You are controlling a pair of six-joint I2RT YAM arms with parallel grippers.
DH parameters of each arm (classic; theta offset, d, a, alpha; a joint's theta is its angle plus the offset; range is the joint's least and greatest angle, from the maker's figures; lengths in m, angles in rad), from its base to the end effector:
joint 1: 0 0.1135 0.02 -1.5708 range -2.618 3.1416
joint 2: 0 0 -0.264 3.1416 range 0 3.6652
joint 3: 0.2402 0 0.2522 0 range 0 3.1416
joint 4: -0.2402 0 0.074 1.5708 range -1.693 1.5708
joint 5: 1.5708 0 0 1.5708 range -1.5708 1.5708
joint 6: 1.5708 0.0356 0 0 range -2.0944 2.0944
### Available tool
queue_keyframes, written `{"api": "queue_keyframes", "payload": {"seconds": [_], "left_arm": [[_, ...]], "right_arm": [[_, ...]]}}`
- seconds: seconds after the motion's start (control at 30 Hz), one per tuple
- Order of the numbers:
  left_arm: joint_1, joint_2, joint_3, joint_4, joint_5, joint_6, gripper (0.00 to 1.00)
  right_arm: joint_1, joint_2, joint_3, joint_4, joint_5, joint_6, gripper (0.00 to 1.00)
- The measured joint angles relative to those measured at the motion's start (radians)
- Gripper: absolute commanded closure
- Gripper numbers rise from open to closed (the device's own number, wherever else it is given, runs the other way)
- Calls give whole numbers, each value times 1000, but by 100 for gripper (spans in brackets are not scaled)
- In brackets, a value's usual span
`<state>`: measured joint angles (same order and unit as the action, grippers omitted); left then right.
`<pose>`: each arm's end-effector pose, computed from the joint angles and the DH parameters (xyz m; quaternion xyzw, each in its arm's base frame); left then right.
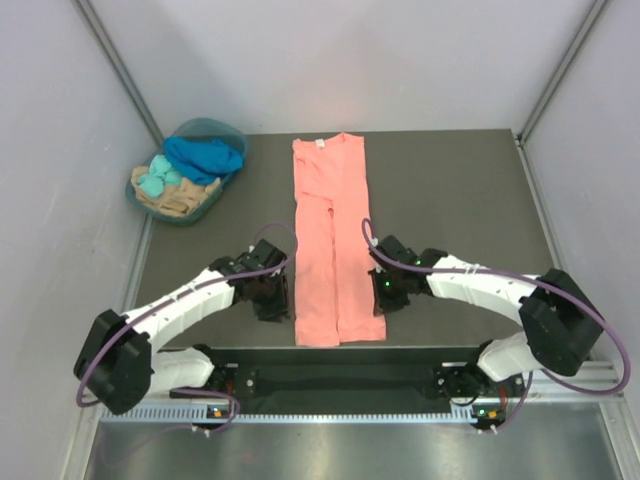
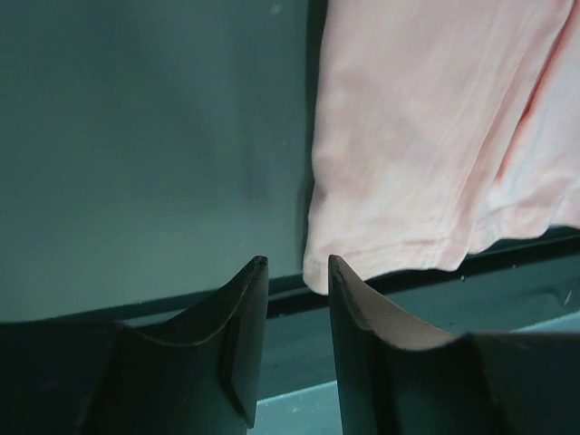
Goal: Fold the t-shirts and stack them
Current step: Fold the tshirt
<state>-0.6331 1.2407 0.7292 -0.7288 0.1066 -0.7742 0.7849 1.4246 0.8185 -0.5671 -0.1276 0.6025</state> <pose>0.1694 -0.1290 0.1922 -0.0607 0.9831 -0.1464 0.0912 0.1803 0.1865 0.1837 -0.1016 0.9731 0.1741 0.1116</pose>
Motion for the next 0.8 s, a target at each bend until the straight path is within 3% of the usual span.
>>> {"api": "queue_keyframes", "payload": {"seconds": [0.2,0.5,0.8], "left_arm": [[0,-103,-127,20,81,-32,56],[0,-122,-172,65,125,-53,51],[0,-124,-188,106,149,-69,56]], "right_arm": [[50,-34,-89,19,36,71,100],[79,-34,-145,67,67,122,100],[108,-69,-149,52,90,142,100]]}}
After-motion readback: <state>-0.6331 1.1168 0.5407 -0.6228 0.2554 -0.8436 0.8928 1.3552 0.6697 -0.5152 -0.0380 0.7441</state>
